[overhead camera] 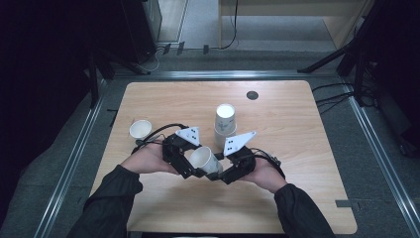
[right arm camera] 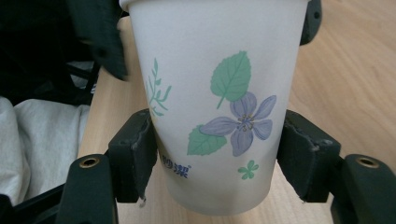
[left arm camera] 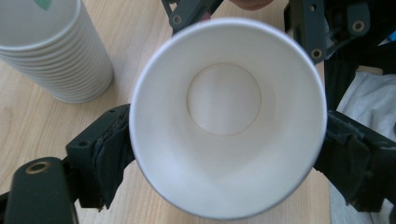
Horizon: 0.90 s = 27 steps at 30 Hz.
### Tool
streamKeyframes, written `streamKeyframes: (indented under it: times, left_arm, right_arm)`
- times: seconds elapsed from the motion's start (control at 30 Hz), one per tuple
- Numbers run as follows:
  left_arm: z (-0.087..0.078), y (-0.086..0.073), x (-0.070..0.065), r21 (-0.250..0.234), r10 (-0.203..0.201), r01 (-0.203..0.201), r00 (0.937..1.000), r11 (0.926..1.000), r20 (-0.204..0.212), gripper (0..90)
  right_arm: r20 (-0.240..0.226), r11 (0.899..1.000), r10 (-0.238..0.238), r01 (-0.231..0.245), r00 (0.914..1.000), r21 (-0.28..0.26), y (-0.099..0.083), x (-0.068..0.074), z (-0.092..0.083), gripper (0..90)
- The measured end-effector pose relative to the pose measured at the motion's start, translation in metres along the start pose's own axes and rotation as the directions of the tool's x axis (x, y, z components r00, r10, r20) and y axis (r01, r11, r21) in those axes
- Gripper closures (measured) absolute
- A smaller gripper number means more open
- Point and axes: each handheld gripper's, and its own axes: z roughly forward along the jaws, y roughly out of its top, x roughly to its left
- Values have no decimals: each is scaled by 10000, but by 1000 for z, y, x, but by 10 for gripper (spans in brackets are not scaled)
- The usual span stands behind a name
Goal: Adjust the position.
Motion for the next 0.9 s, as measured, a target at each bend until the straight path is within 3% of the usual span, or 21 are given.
streamKeyframes:
  times: [0.17,0.23,0.3,0.37,0.43,0.57,0.63,0.9]
  left_arm:
    - [-2,-7,4,-673,-287,290,9996,9973,53,128]
    - [-3,-11,4,-1205,-328,312,9994,9922,-117,128]
    - [-5,-14,4,-1489,-398,401,9992,9880,47,128]
    - [-5,-17,4,-1852,-589,650,9975,9806,384,130]
    - [-5,-19,4,-2046,-694,770,9966,9758,440,132]
    - [-6,-22,6,-2785,-1002,1166,9923,9533,726,138]
    - [-5,-21,5,-3011,-1003,1184,9921,9462,751,139]
    - [2,-20,1,-3128,-962,1132,9930,9430,692,152]
  right_arm:
    - [30,9995,101,-100,9999,-284,0,-1,-7,335]
    - [18,9992,121,-120,9999,-387,0,-2,-9,335]
    - [-24,9987,163,-164,9999,-489,0,-2,-11,335]
    - [-3,9983,130,-130,9999,-563,0,-1,-12,335]
    - [-25,9981,109,-111,9999,-611,1,-1,-12,335]
    - [-145,9979,116,-125,9998,-640,1,-1,-12,334]
    - [-148,9975,158,-168,9998,-685,1,-1,-11,334]
    - [-386,9969,244,-272,9990,-743,1,-2,-9,333]
